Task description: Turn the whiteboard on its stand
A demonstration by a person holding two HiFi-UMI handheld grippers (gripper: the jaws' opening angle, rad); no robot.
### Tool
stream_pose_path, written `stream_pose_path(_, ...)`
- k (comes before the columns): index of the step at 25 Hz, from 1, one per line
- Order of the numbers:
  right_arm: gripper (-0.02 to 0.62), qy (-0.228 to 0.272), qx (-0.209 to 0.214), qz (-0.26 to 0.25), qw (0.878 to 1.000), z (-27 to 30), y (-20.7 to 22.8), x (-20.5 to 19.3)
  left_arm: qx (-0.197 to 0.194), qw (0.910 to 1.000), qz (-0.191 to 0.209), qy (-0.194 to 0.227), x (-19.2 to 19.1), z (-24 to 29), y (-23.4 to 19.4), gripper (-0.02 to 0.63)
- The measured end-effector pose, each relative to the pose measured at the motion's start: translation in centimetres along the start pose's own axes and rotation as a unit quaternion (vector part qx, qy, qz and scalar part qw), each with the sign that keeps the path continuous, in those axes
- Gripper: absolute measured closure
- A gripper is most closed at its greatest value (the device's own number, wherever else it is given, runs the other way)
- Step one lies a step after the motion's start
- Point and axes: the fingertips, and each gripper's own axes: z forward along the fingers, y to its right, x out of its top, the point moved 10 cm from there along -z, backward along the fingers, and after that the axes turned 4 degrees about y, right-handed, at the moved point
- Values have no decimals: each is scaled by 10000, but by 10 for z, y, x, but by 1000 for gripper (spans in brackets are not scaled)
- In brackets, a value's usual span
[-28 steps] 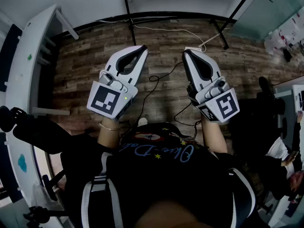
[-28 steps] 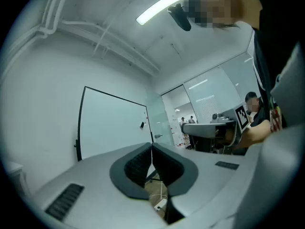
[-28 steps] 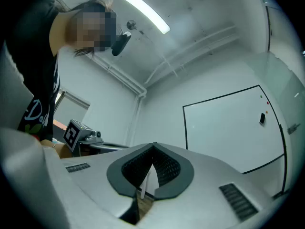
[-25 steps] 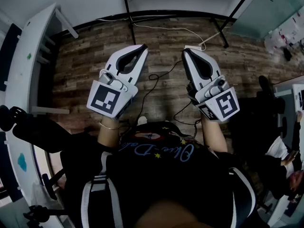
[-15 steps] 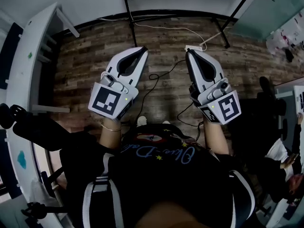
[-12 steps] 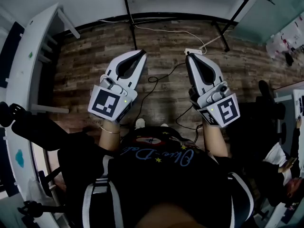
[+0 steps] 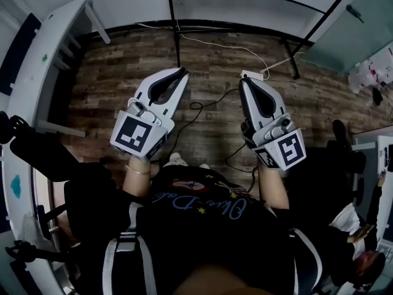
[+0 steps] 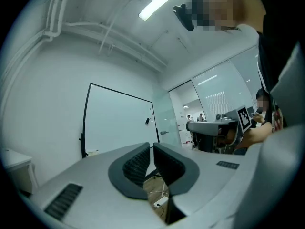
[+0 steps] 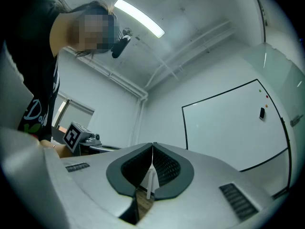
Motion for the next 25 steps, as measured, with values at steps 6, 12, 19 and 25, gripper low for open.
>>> stream_pose_path(6,569,14,76,146,9999,4,6,-5,147,9999,56,-54,2,-2,-5,586)
stream_pose_path(12,569,-24,18,150,9999,9,13,-10,103,9999,86,-36,-3,5,-13,586)
stream_pose_path(19,572,-79,-73,121,9999,25,28,-16,-162,9998,126,55,-8,27,-29,601)
stream_pose_path(25,572,-150,-93,88,9998,51,38,-27,-190,9998,83,51,-16,39,-59,601)
